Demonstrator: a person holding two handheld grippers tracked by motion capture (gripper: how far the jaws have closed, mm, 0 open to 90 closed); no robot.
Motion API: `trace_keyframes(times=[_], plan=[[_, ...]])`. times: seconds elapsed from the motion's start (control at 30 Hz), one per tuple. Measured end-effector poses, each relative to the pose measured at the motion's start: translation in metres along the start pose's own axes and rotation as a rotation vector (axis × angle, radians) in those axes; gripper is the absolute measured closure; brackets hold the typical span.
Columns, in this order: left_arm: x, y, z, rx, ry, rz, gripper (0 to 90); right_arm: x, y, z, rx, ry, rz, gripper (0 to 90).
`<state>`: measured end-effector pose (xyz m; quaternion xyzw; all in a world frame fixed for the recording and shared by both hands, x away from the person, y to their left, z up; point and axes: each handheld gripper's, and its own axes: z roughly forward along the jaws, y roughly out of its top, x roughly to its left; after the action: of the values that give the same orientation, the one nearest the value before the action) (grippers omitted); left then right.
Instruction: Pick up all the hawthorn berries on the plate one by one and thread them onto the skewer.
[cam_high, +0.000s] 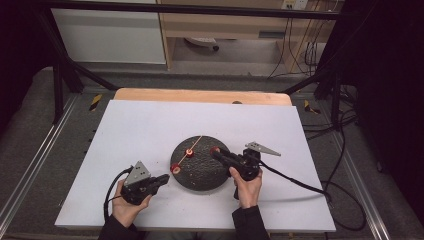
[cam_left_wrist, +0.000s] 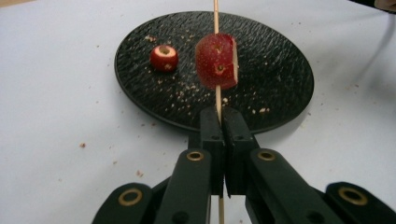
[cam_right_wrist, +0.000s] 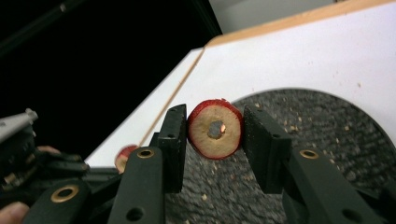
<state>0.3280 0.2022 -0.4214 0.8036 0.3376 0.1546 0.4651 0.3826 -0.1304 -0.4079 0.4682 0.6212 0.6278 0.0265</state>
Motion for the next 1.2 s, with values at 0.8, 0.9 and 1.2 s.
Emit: trace_keyframes(times=[0.8,0.9,1.2], plan=[[-0.019,0.014,0.014,-0.08,-0.002,-0.011,88.0,-0.004,0.027,-0.001,-0.266,0.012,0.093,61.7],[-0.021,0.011,0.016,-0.077,-0.003,-0.008,88.1,-0.004,0.029,-0.001,-0.3,0.014,0.101,61.7],[-0.026,0.008,0.015,-0.074,-0.015,0.007,88.1,-0.007,0.027,0.008,-0.36,0.023,0.132,61.7]])
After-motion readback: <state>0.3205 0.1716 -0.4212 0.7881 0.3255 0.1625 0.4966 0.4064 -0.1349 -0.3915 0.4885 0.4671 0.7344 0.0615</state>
